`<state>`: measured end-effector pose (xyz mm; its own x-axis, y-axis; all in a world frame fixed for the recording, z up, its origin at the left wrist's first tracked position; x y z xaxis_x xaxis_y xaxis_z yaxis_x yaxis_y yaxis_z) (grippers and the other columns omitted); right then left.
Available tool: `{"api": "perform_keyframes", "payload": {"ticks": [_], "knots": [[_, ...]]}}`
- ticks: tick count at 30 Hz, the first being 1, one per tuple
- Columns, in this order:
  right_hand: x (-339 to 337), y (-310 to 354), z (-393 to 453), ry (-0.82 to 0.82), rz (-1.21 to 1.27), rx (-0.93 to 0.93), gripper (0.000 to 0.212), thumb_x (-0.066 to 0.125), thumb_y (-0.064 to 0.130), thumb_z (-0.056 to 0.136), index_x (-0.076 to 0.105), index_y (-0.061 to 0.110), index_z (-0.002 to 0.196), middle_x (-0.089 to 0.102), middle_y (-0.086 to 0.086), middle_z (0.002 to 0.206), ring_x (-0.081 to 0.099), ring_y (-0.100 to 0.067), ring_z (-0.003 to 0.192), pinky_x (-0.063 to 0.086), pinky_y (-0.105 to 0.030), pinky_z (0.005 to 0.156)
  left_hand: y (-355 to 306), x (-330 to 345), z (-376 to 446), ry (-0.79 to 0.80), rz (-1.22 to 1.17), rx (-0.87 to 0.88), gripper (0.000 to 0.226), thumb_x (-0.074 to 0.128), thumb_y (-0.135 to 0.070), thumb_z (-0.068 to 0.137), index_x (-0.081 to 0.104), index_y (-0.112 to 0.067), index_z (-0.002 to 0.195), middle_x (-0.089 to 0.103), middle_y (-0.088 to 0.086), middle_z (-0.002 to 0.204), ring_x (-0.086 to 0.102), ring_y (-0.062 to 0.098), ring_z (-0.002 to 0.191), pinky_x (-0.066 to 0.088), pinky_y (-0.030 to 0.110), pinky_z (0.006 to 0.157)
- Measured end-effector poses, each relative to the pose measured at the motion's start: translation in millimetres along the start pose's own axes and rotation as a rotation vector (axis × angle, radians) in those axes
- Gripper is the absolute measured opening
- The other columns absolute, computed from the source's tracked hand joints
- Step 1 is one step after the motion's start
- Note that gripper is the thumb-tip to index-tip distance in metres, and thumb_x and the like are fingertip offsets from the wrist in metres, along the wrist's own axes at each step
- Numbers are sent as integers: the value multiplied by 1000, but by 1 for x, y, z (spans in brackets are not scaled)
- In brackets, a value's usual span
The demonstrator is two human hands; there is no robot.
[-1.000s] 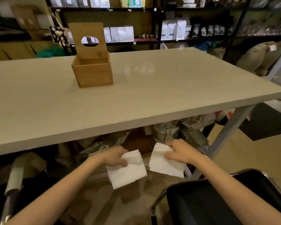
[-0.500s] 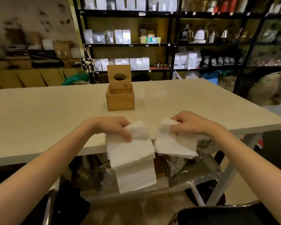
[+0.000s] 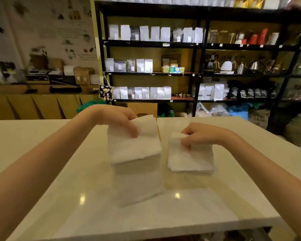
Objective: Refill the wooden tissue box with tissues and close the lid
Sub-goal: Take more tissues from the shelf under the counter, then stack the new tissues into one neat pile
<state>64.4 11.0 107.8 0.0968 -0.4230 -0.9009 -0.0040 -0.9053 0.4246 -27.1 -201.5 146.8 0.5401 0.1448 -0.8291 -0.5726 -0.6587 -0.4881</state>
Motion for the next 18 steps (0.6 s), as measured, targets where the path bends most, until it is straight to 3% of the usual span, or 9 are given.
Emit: {"api": "perform_keyframes", "payload": {"ticks": [3, 7, 12, 18], "knots": [[-5, 0, 22, 1, -19, 4, 24, 54, 19, 83, 56, 19, 59, 56, 1, 71, 51, -10, 69, 37, -19, 64, 0, -29, 5, -72, -20, 25, 20, 69, -26, 69, 69, -17, 86, 73, 2, 89, 70, 20, 81, 56, 27, 69], [-4, -2, 41, 53, -28, 16, 19, 54, 21, 83, 62, 21, 66, 60, 2, 75, 54, -11, 73, 39, -20, 66, -5, -38, 11, -61, 27, 57, 15, 67, -22, 78, 69, -18, 92, 73, 0, 93, 70, 17, 82, 57, 22, 66], [16, -7, 54, 165, -70, 43, 17, 55, 22, 81, 61, 25, 66, 58, 9, 72, 54, -12, 74, 38, -21, 65, -1, 1, 32, 82, 91, 46, 13, 63, -22, 81, 65, -20, 93, 68, -7, 90, 66, 8, 78, 51, 10, 58], [38, -18, 53, 332, -108, 57, 12, 55, 19, 77, 62, 15, 68, 59, 3, 72, 52, -10, 68, 39, -21, 63, 17, 44, 50, 289, 20, 0, 21, 62, -23, 81, 62, -23, 102, 67, -10, 96, 66, 8, 87, 55, 16, 71]]}}
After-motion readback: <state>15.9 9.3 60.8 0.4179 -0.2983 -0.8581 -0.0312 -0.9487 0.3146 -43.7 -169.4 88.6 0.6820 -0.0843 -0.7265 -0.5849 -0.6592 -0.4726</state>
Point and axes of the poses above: each hand's wrist, its own z-axis towards the middle knuckle, its own x-axis out of the palm, y = z × x, the point moved 2 cm from there along z, towards the middle knuckle
